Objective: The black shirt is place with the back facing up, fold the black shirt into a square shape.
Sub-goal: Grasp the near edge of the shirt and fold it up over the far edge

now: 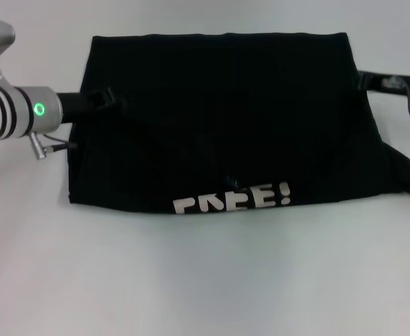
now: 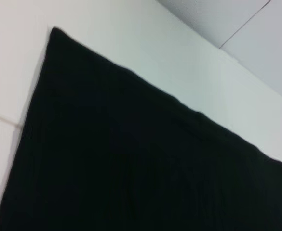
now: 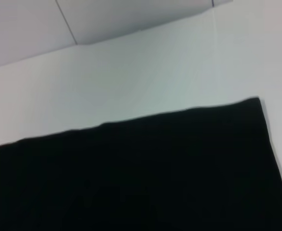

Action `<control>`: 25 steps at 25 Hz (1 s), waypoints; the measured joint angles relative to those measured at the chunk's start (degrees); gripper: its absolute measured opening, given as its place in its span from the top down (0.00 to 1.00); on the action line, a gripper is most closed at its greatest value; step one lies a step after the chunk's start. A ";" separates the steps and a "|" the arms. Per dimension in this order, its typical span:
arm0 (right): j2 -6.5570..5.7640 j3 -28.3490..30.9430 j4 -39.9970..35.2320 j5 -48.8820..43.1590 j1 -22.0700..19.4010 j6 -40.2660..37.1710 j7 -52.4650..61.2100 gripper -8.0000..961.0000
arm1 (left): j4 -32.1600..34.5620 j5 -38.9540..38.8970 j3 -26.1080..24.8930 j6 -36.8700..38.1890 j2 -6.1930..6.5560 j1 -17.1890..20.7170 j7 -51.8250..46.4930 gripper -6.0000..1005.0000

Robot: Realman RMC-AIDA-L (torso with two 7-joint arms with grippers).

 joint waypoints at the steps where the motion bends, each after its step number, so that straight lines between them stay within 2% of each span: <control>1: -0.01 -0.01 -0.19 0.00 0.24 0.26 0.09 0.97 | 0.07 -0.17 0.01 -0.64 -0.03 -0.28 0.11 0.93; 10: -0.56 -0.01 -0.41 0.00 2.38 7.40 0.18 0.95 | 0.83 -2.27 0.22 -8.71 -0.66 -1.99 0.35 0.93; 12: -0.37 -0.33 0.24 -0.04 2.63 8.98 -0.09 0.94 | 0.45 -2.31 1.33 -10.44 -0.86 -2.13 0.35 0.93; 17: 0.08 -3.38 2.26 -0.05 3.02 12.41 -0.19 0.93 | -0.64 -2.32 8.20 -14.26 -1.43 -2.44 0.11 0.93; 23: 0.24 -5.68 3.03 -0.12 2.89 13.07 -0.11 0.92 | -1.04 -2.32 9.67 -15.21 -1.84 -2.38 0.30 0.93; 25: -0.30 -6.02 3.11 -0.43 2.81 10.90 0.21 0.92 | -1.04 -2.32 10.00 -15.00 -1.86 -2.11 0.32 0.93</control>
